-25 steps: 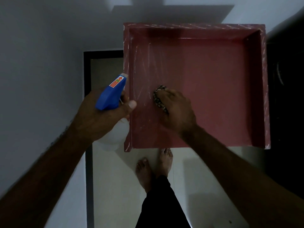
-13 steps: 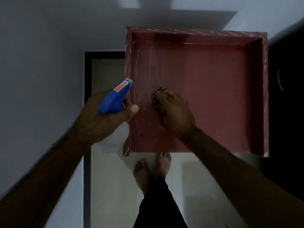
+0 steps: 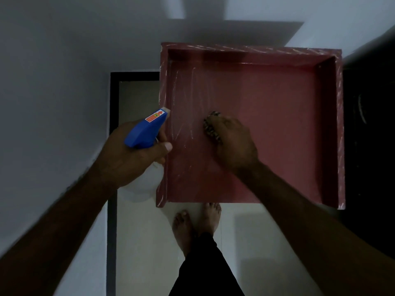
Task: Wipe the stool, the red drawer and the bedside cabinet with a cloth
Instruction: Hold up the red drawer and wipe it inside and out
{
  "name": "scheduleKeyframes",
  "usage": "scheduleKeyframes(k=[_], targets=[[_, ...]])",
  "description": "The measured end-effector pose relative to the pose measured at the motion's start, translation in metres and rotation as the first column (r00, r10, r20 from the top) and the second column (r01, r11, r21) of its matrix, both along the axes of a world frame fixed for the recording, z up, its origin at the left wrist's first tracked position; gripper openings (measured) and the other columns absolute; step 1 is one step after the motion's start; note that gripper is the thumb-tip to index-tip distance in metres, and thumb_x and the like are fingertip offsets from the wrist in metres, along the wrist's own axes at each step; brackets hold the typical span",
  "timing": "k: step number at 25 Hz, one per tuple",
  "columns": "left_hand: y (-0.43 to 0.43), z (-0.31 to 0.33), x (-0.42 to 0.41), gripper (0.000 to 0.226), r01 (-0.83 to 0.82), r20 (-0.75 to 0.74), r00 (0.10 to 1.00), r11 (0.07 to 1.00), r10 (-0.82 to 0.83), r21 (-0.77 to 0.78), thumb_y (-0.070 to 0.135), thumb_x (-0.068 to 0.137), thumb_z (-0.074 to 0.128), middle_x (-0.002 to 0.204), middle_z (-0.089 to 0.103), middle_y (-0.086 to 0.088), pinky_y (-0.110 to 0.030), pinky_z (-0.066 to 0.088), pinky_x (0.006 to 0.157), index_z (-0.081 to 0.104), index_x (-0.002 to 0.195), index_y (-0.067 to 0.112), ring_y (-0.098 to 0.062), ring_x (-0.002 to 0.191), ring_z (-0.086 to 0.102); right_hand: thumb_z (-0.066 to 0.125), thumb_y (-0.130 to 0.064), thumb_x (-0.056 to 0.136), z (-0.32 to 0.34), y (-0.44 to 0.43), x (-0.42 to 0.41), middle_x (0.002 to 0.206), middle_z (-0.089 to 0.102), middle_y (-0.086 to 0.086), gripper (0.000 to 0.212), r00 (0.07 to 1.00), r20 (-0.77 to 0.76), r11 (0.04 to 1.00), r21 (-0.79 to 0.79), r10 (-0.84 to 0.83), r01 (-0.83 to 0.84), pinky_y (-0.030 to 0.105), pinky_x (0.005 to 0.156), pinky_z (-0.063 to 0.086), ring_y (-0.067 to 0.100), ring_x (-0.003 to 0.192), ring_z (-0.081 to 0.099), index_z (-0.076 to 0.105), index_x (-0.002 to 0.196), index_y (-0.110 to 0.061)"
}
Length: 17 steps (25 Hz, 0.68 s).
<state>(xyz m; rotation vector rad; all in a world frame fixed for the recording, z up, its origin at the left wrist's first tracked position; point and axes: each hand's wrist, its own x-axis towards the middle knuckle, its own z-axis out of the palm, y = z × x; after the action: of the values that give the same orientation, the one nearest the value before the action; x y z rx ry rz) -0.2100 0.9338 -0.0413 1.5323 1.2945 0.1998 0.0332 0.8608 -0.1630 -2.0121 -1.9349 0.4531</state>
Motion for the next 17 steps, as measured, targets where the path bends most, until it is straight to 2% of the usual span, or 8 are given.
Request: scheduleKeyframes(k=[2, 4, 7, 9, 11, 13, 15, 17], targets=[[0.000, 0.000, 0.000, 0.017, 0.020, -0.020, 1.000, 1.000, -0.019, 0.016, 0.024, 0.083, 0.073, 0.084, 0.070, -0.010, -0.012, 0.050, 0.066, 0.064, 0.091, 0.011, -0.018, 0.075, 0.069, 0.066, -0.012, 0.084, -0.002, 0.005, 0.015, 0.128, 0.068, 0.020, 0.051, 0.986, -0.007, 0.986, -0.015, -0.166, 0.166, 0.051, 0.089, 0.056, 0.042, 0.111, 0.063, 0.063, 0.135, -0.006], [-0.001, 0.000, 0.002, 0.020, 0.032, -0.015, 0.999, 0.999, -0.031, 0.037, 0.023, 0.084, 0.073, 0.081, 0.069, -0.009, -0.006, 0.047, 0.062, 0.065, 0.092, 0.006, -0.016, 0.075, 0.067, 0.067, -0.011, 0.086, -0.002, 0.007, 0.011, 0.127, 0.067, 0.020, 0.047, 0.972, -0.013, 0.972, -0.017, -0.233, 0.233, 0.054, 0.090, 0.055, 0.042, 0.113, 0.062, 0.064, 0.133, -0.005], [0.000, 0.001, 0.009, 0.021, 0.054, -0.035, 0.998, 0.996, -0.052, 0.075, 0.023, 0.087, 0.071, 0.076, 0.067, -0.007, -0.002, 0.045, 0.059, 0.064, 0.091, 0.003, -0.009, 0.072, 0.066, 0.070, -0.005, 0.086, 0.002, 0.000, -0.010, 0.134, 0.066, 0.019, 0.047, 0.999, -0.011, 0.999, -0.012, -0.034, 0.033, 0.054, 0.095, 0.054, 0.041, 0.120, 0.062, 0.065, 0.133, -0.005], [0.002, 0.000, 0.010, 0.027, 0.037, -0.033, 0.999, 0.995, -0.034, 0.089, 0.032, 0.085, 0.069, 0.075, 0.067, -0.005, -0.003, 0.045, 0.059, 0.064, 0.090, 0.006, -0.004, 0.068, 0.067, 0.070, -0.008, 0.084, 0.004, -0.003, -0.005, 0.133, 0.068, 0.019, 0.051, 0.993, 0.004, 0.993, 0.004, 0.118, -0.118, 0.049, 0.095, 0.054, 0.041, 0.118, 0.064, 0.065, 0.134, -0.005], [0.005, -0.002, 0.008, 0.040, 0.024, -0.022, 0.999, 0.996, -0.022, 0.088, 0.045, 0.080, 0.064, 0.076, 0.068, -0.005, -0.005, 0.046, 0.059, 0.064, 0.091, 0.007, -0.008, 0.070, 0.068, 0.062, -0.013, 0.088, 0.001, 0.001, 0.007, 0.127, 0.070, 0.020, 0.044, 0.999, 0.010, 0.999, 0.027, 0.040, -0.041, 0.046, 0.088, 0.056, 0.042, 0.109, 0.066, 0.067, 0.131, -0.005], [0.006, -0.006, 0.005, 0.045, 0.012, -0.014, 1.000, 0.996, -0.011, 0.088, 0.049, 0.078, 0.062, 0.076, 0.069, -0.008, -0.007, 0.048, 0.061, 0.064, 0.090, 0.006, -0.012, 0.070, 0.069, 0.067, -0.013, 0.090, -0.003, 0.009, 0.017, 0.123, 0.070, 0.020, 0.040, 0.993, 0.005, 0.993, 0.027, -0.117, 0.117, 0.045, 0.085, 0.054, 0.042, 0.106, 0.066, 0.067, 0.129, -0.004], [0.008, -0.010, 0.003, 0.043, 0.009, -0.004, 1.000, 0.995, -0.008, 0.098, 0.048, 0.079, 0.062, 0.075, 0.069, -0.009, -0.006, 0.049, 0.063, 0.063, 0.088, 0.007, -0.011, 0.069, 0.068, 0.072, -0.011, 0.088, -0.007, 0.010, 0.014, 0.128, 0.068, 0.019, 0.045, 0.980, 0.005, 0.980, -0.005, -0.201, 0.201, 0.045, 0.090, 0.052, 0.041, 0.113, 0.064, 0.066, 0.132, -0.005], [0.010, -0.013, 0.003, 0.045, 0.028, 0.001, 1.000, 0.995, -0.029, 0.099, 0.048, 0.079, 0.062, 0.074, 0.068, -0.010, -0.006, 0.049, 0.063, 0.063, 0.088, 0.004, -0.012, 0.069, 0.068, 0.064, -0.011, 0.091, -0.005, 0.009, -0.006, 0.136, 0.065, 0.019, 0.045, 0.985, 0.002, 0.985, 0.000, -0.170, 0.170, 0.048, 0.097, 0.051, 0.040, 0.122, 0.061, 0.064, 0.135, -0.006]])
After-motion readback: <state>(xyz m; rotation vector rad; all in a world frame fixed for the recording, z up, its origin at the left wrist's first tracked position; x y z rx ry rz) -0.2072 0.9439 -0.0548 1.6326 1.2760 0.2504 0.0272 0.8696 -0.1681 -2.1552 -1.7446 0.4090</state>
